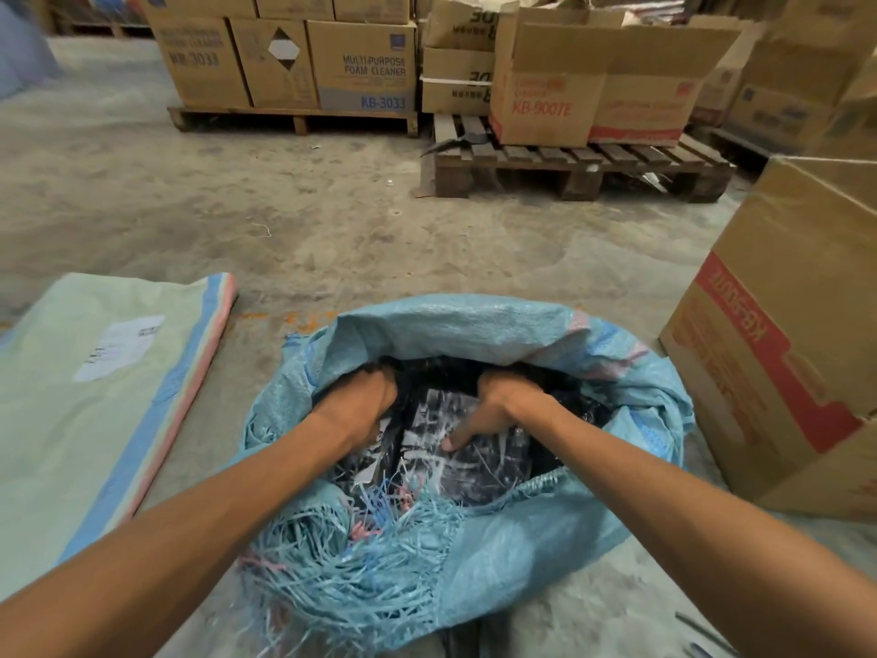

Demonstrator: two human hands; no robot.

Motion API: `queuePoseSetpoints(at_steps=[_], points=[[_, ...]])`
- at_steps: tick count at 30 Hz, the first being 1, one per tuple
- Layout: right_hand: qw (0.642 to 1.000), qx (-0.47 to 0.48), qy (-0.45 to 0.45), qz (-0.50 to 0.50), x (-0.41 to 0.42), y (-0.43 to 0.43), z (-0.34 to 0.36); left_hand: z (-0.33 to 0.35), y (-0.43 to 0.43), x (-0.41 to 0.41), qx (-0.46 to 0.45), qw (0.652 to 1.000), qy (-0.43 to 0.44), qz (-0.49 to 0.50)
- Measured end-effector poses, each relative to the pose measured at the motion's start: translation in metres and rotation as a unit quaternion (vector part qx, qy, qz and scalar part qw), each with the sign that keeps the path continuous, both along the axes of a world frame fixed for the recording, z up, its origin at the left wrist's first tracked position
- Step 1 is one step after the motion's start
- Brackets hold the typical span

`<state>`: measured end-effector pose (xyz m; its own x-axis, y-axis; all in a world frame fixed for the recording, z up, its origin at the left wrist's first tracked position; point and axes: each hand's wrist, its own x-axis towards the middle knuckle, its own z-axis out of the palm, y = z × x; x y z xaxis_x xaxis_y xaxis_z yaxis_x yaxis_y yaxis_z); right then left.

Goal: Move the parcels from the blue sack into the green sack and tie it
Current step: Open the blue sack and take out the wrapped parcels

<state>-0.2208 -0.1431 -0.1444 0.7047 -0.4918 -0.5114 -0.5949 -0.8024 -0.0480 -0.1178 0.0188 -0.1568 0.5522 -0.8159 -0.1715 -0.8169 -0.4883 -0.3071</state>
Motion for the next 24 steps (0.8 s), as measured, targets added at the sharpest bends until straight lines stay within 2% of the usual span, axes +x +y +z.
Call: queuePoseSetpoints(at_steps=[2,4,7,11,14,19,21,24], points=[[0.999,0.043,-0.013,-0.001,-0.009,0.01,0.009,0.001,0.005,0.0,-0.039,0.999,0.035,0.009],[0.997,-0.039,-0.034,0.062,-0.019,0.022,0.02,0.007,0.007,0.004,-0.081,0.993,0.082,0.022],[0.972,-0.151,-0.099,0.152,-0.032,0.036,0.039,0.021,0.013,0.018,-0.138,0.969,0.201,0.029],[0.961,-0.147,-0.193,0.134,-0.04,0.016,0.077,0.052,0.017,0.026,-0.168,0.957,0.229,-0.054],[0.958,-0.136,-0.225,0.113,-0.034,-0.009,0.105,0.071,0.016,0.019,-0.195,0.947,0.245,-0.073],[0.958,-0.139,-0.227,0.108,-0.017,-0.046,0.134,0.083,0.013,0.007,-0.223,0.943,0.249,-0.004],[0.955,-0.135,-0.244,0.103,-0.016,-0.057,0.144,0.094,0.004,-0.009,-0.295,0.919,0.26,0.03],[0.942,-0.133,-0.29,0.101,-0.018,-0.068,0.16,0.113,-0.015,-0.041,-0.404,0.863,0.27,0.138]])
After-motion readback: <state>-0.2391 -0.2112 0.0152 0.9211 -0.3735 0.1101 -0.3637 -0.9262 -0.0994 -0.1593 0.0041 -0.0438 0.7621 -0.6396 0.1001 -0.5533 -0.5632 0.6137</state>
